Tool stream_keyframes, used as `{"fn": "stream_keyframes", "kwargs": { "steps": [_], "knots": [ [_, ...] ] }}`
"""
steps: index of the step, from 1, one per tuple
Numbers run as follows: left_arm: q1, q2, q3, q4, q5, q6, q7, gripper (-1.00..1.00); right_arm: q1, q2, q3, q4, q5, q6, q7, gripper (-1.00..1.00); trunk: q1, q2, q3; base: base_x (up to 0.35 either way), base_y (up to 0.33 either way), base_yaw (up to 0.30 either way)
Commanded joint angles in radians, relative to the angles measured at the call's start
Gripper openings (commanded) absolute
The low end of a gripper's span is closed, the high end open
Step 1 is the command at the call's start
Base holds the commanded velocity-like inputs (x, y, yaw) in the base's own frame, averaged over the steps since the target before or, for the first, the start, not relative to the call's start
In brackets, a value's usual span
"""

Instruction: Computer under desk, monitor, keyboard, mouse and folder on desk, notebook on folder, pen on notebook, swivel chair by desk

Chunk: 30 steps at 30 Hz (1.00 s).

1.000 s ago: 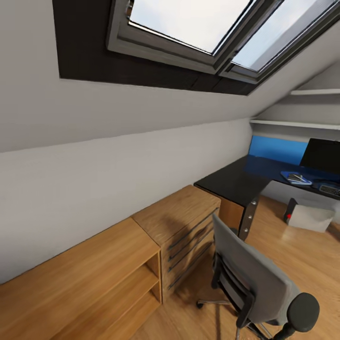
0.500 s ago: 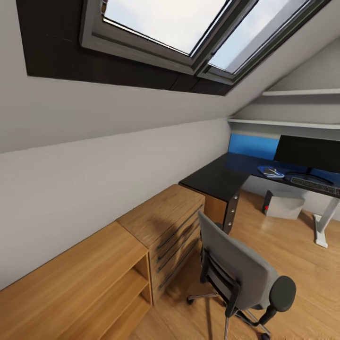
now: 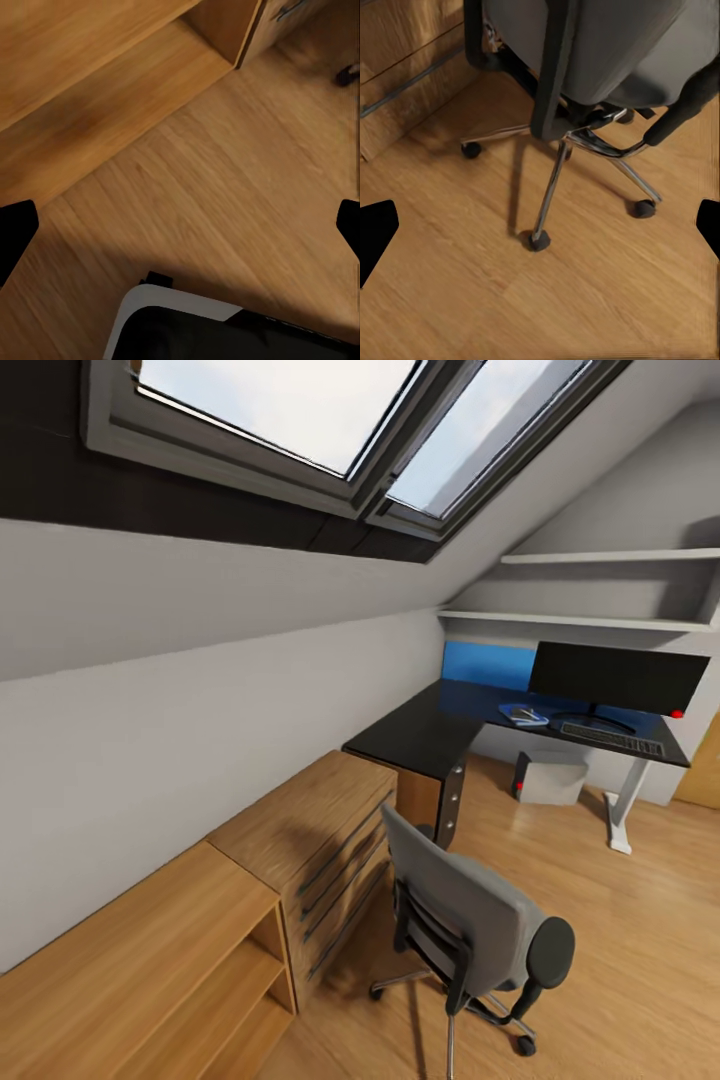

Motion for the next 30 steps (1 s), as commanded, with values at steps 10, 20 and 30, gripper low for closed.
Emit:
{"fn": "stream_keyframes", "kwargs": {
  "steps": [10, 20, 30],
  "knots": [
    [0.000, 0.000, -0.005, -0.002, 0.004, -0.002, 0.005, 1.00, -0.001, 0.000, 0.008, 0.001, -0.001, -0.002, -0.005, 1.00, 0.001, -0.002, -0.002, 0.000, 0.000, -0.268],
    [0.000, 0.000, -0.005, -0.002, 0.004, -0.002, 0.005, 1.00, -0.001, 0.000, 0.008, 0.001, -0.001, -0.002, -0.005, 1.00, 0.001, -0.002, -0.002, 0.000, 0.000, -0.268],
    [0.000, 0.000, -0.005, -0.002, 0.004, -0.002, 0.005, 1.00, -0.001, 0.000, 0.008, 0.001, -0.001, -0.002, -0.005, 1.00, 0.001, -0.002, -0.002, 0.000, 0.000, -0.268]
  ]
}}
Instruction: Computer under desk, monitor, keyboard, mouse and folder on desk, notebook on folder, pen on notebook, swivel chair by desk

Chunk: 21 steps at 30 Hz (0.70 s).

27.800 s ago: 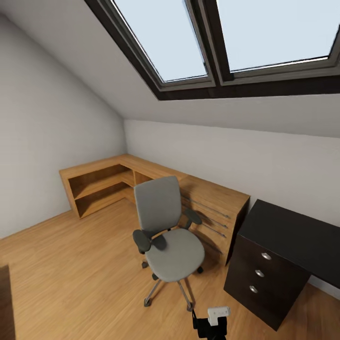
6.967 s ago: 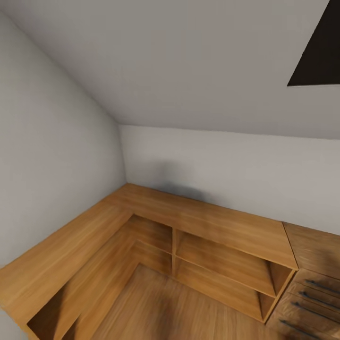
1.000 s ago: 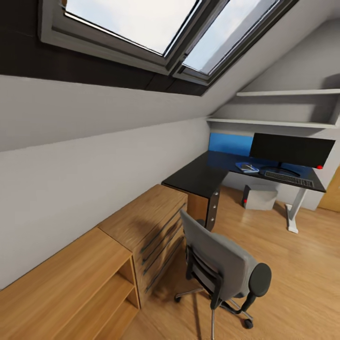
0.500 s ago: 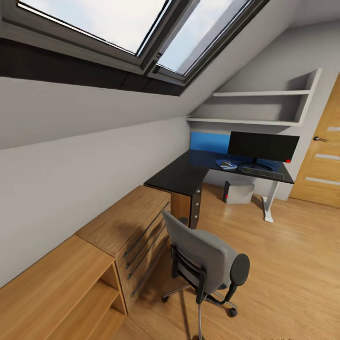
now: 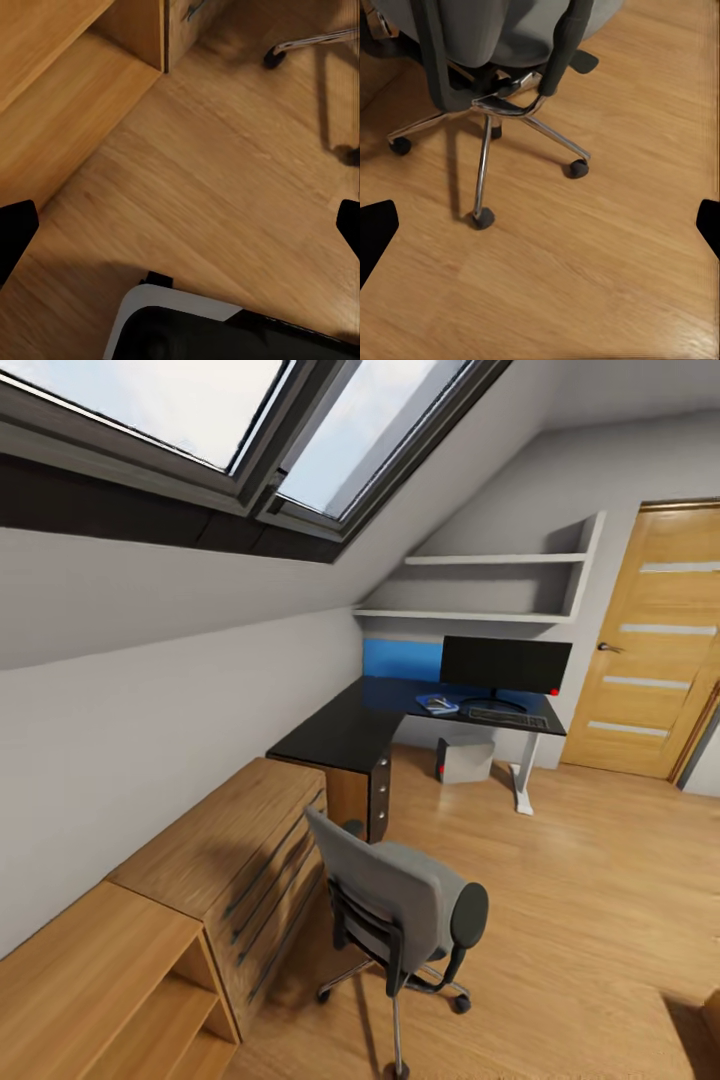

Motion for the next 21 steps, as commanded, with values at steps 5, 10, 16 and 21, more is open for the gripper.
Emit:
{"fn": "stream_keyframes", "kwargs": {
  "steps": [5, 10, 16, 21],
  "knots": [
    [0.000, 0.000, -0.005, -0.002, 0.004, -0.002, 0.005, 1.00, -0.001, 0.000, 0.008, 0.001, -0.001, -0.002, -0.005, 1.00, 0.001, -0.002, -0.002, 0.000, 0.000, -0.268],
    [0.000, 0.000, -0.005, -0.002, 0.004, -0.002, 0.005, 1.00, -0.001, 0.000, 0.008, 0.001, -0.001, -0.002, -0.005, 1.00, 0.001, -0.002, -0.002, 0.000, 0.000, -0.268],
    [0.000, 0.000, -0.005, -0.002, 0.004, -0.002, 0.005, 1.00, -0.001, 0.000, 0.008, 0.001, -0.002, -0.002, -0.005, 1.00, 0.001, -0.002, -0.002, 0.000, 0.000, -0.268],
    [0.000, 0.000, -0.005, -0.002, 0.004, -0.002, 0.005, 1.00, -0.001, 0.000, 0.008, 0.001, -0.001, -0.002, -0.005, 1.00, 0.001, -0.002, -0.002, 0.000, 0.000, -0.268]
  ]
}}
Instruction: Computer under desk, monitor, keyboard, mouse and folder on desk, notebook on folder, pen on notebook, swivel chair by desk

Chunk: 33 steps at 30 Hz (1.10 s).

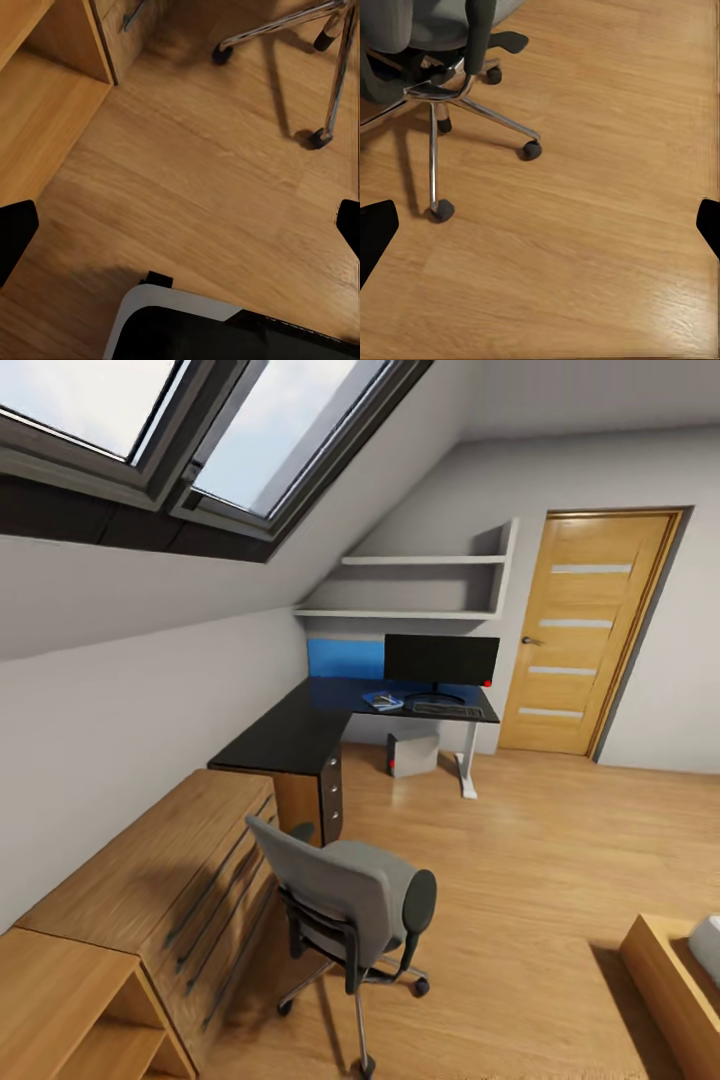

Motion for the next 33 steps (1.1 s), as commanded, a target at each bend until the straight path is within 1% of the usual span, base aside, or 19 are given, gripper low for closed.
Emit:
{"fn": "stream_keyframes", "kwargs": {
  "steps": [1, 15, 20, 28, 33],
  "knots": [
    [0.000, 0.000, -0.005, -0.002, 0.004, -0.002, 0.005, 1.00, -0.001, 0.000, 0.008, 0.001, -0.001, -0.002, -0.005, 1.00, 0.001, -0.002, -0.002, 0.000, 0.000, -0.268],
    [0.000, 0.000, -0.005, -0.002, 0.004, -0.002, 0.005, 1.00, -0.001, 0.000, 0.008, 0.001, -0.001, -0.002, -0.005, 1.00, 0.001, -0.002, 0.002, 0.000, 0.026, -0.264],
    [0.000, 0.000, -0.005, -0.002, 0.004, -0.003, 0.005, 1.00, -0.001, 0.001, 0.008, 0.001, -0.001, -0.002, -0.005, 1.00, 0.001, -0.002, 0.005, 0.000, 0.182, -0.251],
    [0.000, 0.000, -0.005, -0.002, 0.004, -0.003, 0.005, 1.00, -0.001, 0.000, 0.008, 0.001, -0.001, -0.002, -0.005, 1.00, 0.001, -0.002, 0.007, 0.000, 0.258, -0.214],
    [0.000, 0.000, -0.005, -0.002, 0.004, -0.003, 0.005, 1.00, -0.001, 0.000, 0.008, 0.001, -0.001, -0.002, -0.005, 1.00, 0.001, -0.002, 0.007, 0.000, 0.091, -0.162]
  ]
}}
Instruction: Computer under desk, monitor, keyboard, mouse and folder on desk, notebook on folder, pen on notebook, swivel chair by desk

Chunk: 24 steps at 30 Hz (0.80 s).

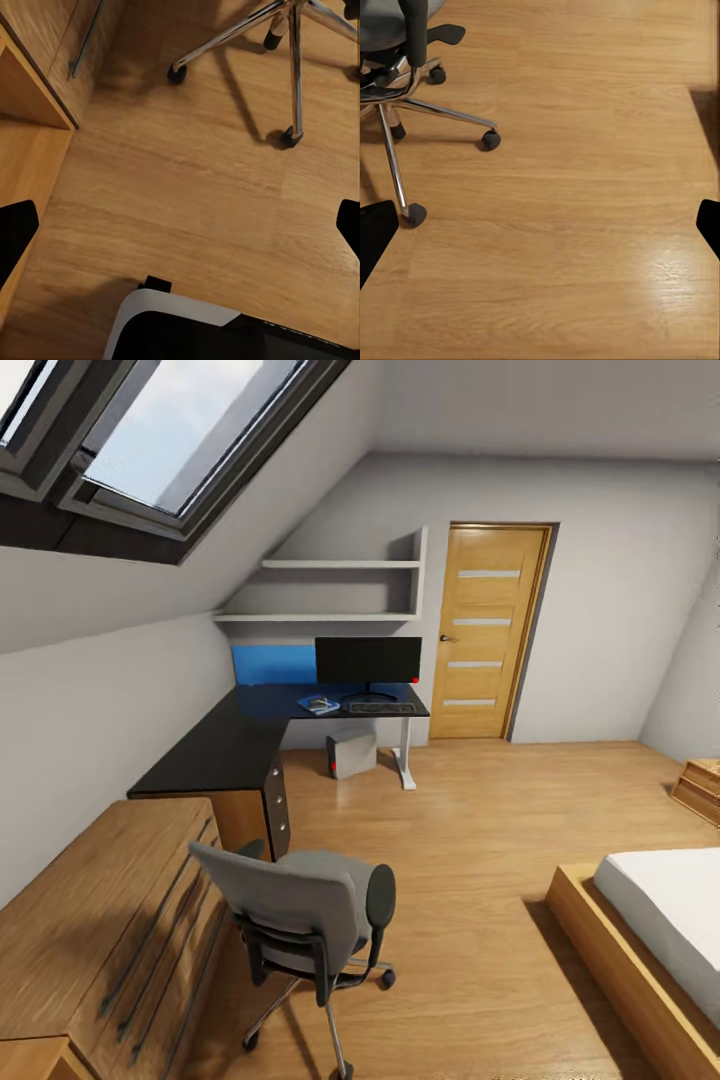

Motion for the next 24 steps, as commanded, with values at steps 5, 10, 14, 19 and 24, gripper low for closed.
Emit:
{"fn": "stream_keyframes", "kwargs": {
  "steps": [5, 10, 14, 19, 24],
  "knots": [
    [0.000, 0.000, -0.005, -0.002, 0.004, -0.002, 0.005, 1.00, -0.001, 0.000, 0.008, 0.001, -0.001, -0.002, -0.004, 1.00, 0.001, -0.002, -0.002, 0.000, 0.030, -0.122],
    [0.000, 0.000, -0.005, -0.002, 0.004, -0.001, 0.005, 1.00, -0.001, 0.000, 0.008, 0.001, -0.001, -0.002, -0.004, 1.00, 0.001, -0.002, -0.002, 0.000, 0.015, -0.074],
    [0.000, 0.001, -0.005, -0.002, 0.004, -0.001, 0.005, 1.00, -0.001, 0.000, 0.008, 0.001, -0.001, -0.002, -0.004, 1.00, 0.001, -0.002, -0.002, 0.000, 0.088, -0.028],
    [0.000, 0.001, -0.005, -0.002, 0.004, -0.002, 0.005, 1.00, -0.001, 0.000, 0.008, 0.001, -0.001, -0.002, -0.004, 1.00, 0.001, -0.002, -0.002, 0.000, 0.104, -0.011],
    [0.000, 0.000, -0.005, -0.002, 0.004, -0.001, 0.005, 1.00, -0.001, 0.000, 0.008, 0.001, -0.001, -0.002, -0.004, 1.00, 0.001, -0.002, -0.002, 0.000, 0.037, -0.003]
  ]
}}
